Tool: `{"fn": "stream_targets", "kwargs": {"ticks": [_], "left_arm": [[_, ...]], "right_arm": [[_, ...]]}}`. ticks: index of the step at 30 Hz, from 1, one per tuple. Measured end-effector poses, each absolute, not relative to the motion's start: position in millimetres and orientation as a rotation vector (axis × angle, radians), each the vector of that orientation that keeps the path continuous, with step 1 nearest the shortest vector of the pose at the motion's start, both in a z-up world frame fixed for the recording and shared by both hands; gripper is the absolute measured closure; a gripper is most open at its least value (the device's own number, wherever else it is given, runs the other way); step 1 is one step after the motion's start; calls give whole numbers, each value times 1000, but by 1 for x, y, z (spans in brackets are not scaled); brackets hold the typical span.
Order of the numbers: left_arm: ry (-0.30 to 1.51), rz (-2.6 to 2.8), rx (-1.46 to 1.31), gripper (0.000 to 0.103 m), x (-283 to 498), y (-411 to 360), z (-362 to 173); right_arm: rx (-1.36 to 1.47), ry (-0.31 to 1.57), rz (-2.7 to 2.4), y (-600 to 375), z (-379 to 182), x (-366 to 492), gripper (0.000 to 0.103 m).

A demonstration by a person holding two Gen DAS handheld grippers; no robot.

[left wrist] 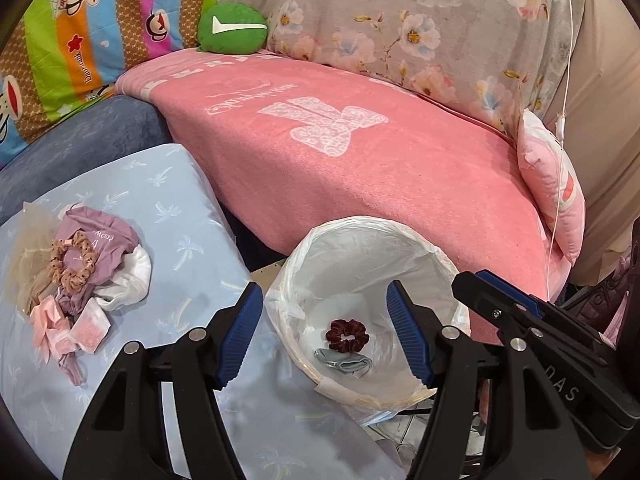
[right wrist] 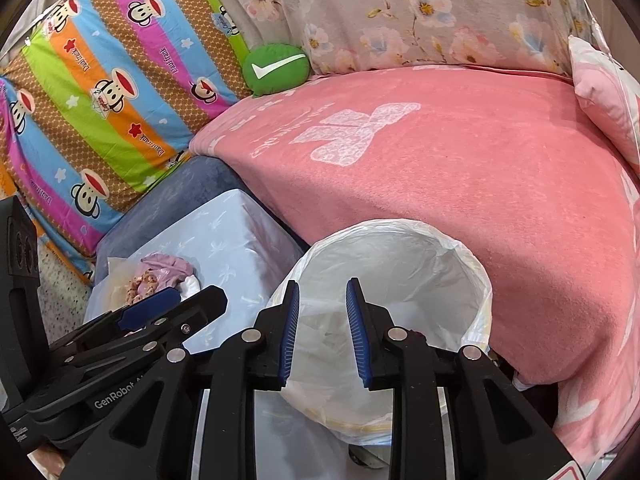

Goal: Collect trash
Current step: 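Open both tools to drop the scrunchie and cloth into the bin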

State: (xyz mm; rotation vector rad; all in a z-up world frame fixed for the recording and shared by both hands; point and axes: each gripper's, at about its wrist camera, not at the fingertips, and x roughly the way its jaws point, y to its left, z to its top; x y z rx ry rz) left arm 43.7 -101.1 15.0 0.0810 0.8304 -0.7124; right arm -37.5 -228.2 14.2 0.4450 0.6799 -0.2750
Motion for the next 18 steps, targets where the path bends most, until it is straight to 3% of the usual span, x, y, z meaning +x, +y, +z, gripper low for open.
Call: {"fn": "stream_targets", "kwargs": {"ticks": [11,14,18], "left_arm": [[856,-667,44,40,53,-78,8],[858,-656,39,39,55,-73,7],[858,-640,30,38,58,-64,7]], "right_arm": [[414,707,-239,-210,13,-24,77],[407,708,-234,-204,13,-21,70],[397,715,-221,-196,13,-16,70]]}}
